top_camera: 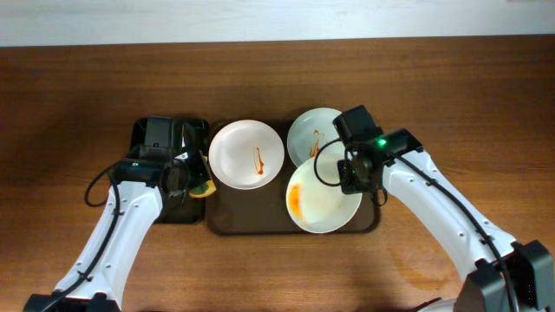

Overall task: Clean dirty plates on tray and stack at the side
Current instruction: 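Carry the front plate with the right gripper to the table's right side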

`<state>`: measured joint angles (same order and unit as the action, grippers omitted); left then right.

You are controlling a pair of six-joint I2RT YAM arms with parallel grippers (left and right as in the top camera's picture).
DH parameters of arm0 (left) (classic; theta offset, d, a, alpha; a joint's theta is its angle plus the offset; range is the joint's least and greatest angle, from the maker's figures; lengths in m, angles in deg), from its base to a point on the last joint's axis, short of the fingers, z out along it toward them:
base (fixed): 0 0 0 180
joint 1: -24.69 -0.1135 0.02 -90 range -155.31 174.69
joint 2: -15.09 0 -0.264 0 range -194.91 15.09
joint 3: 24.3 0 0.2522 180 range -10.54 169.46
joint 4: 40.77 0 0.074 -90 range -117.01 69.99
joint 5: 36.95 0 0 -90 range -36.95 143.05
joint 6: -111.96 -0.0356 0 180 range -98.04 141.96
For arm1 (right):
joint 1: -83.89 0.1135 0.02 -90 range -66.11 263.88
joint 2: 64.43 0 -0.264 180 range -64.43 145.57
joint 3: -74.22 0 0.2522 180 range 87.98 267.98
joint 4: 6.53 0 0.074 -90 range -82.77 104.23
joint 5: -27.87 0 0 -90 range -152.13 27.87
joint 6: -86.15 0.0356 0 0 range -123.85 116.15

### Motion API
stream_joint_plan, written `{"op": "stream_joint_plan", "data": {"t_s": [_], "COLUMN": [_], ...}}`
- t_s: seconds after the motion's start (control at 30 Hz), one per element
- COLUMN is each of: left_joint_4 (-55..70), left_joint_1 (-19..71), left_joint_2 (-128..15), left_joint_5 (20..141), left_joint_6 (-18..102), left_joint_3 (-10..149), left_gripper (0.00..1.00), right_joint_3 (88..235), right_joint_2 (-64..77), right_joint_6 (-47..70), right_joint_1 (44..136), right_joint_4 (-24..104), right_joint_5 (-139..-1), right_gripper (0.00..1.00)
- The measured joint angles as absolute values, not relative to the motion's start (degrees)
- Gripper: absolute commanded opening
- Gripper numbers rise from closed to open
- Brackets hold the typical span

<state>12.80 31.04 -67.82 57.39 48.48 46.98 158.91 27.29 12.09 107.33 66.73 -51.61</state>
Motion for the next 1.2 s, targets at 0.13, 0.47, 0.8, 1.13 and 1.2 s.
{"op": "stream_joint_plan", "data": {"t_s": [0.13,0.47,0.8,1.13,1.2], "left_joint_4": [12.8,12.8,12.8,13.1,13.1], "left_joint_1": [31.0,31.0,31.0,31.0,31.0], "left_joint_2": [-67.8,-67.8,-67.8,-67.8,-67.8], "left_joint_5": [50.3,43.8,43.7,43.6,43.6], "left_joint_6": [48.5,48.5,48.5,48.5,48.5], "left_joint_3": [47.0,47.0,47.0,47.0,47.0], "left_gripper": [0.0,0.0,0.0,0.0,0.0], "right_joint_3": [161.9,162.0,162.1,162.5,162.5], "right_joint_2": [27.3,27.3,21.3,32.0,33.4], "right_joint_6": [13.6,17.0,28.1,19.8,19.7], "right_joint_1": [119.0,135.8,104.7,59.8,58.8], "right_joint_4": [68.9,65.7,66.1,61.1,60.0], "right_joint_5": [-33.6,-2.9,-23.4,-54.6,-55.7], "right_gripper": [0.04,0.04,0.04,0.05,0.44]}}
